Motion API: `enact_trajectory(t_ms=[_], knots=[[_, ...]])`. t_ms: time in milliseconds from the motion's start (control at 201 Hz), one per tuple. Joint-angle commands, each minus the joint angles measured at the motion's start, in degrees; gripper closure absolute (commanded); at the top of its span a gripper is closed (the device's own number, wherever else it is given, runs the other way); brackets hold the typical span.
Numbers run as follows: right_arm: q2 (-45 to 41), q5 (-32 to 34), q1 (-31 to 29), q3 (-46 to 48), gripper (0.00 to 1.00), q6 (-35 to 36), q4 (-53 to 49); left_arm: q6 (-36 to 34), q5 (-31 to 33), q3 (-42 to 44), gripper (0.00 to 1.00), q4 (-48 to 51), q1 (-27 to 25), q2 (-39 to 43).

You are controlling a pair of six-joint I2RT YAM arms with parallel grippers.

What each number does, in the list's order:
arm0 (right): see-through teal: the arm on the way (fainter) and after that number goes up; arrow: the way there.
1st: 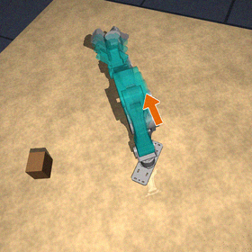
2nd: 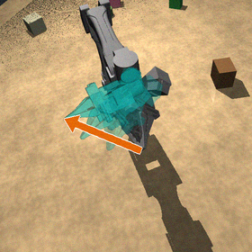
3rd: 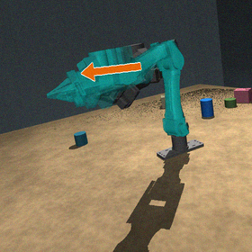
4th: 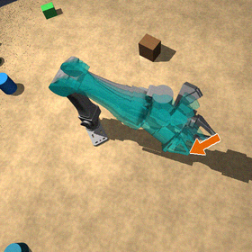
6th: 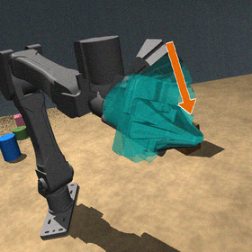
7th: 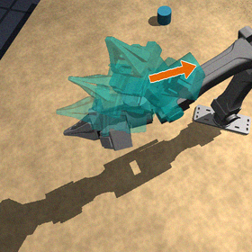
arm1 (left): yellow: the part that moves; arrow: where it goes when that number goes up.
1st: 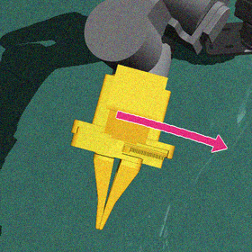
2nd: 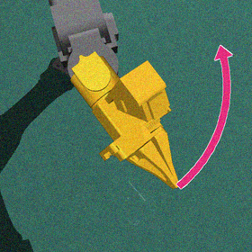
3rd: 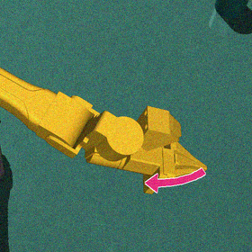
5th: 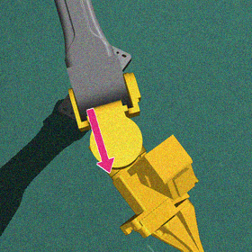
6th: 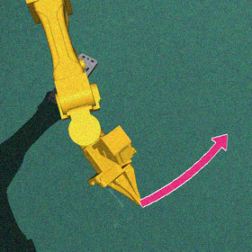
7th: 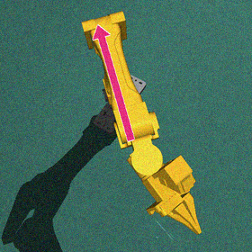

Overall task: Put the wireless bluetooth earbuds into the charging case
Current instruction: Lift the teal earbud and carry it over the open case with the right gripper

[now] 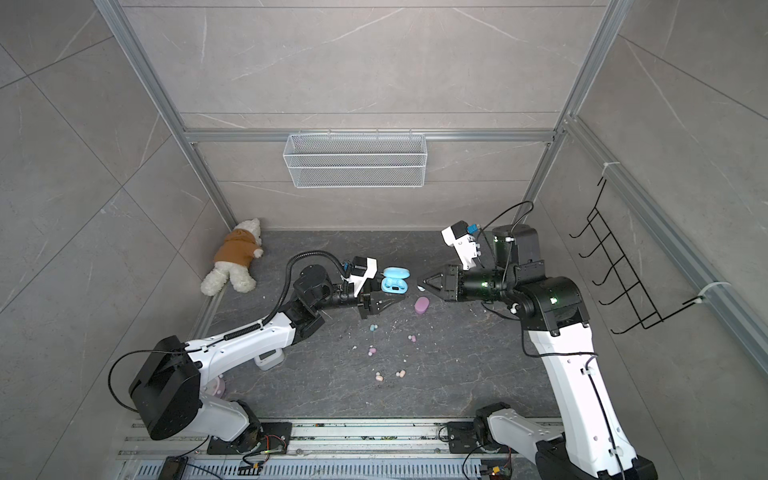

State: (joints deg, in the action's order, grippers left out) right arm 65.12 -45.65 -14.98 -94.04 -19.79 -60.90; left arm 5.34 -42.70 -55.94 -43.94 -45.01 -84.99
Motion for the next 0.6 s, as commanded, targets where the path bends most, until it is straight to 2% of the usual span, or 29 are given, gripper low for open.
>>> enact_trajectory(t_ms=[0,264,597], knots=[[-0.67,-4.75,0.09,0.77,0.90,2.09,1.23,4.00,-3.78,-2.11,0.86,-7.47,0.28,-1.15],[-1.11,-5.77,-1.25,7.14,0.89,0.50,8.99,4.46,-4.09,-1.89,0.86,-6.80,0.19,-0.63],[0.43,-2.30,-4.39,8.13,0.89,1.71,10.71,3.29,-4.29,-2.01,0.86,-4.71,0.01,0.09]])
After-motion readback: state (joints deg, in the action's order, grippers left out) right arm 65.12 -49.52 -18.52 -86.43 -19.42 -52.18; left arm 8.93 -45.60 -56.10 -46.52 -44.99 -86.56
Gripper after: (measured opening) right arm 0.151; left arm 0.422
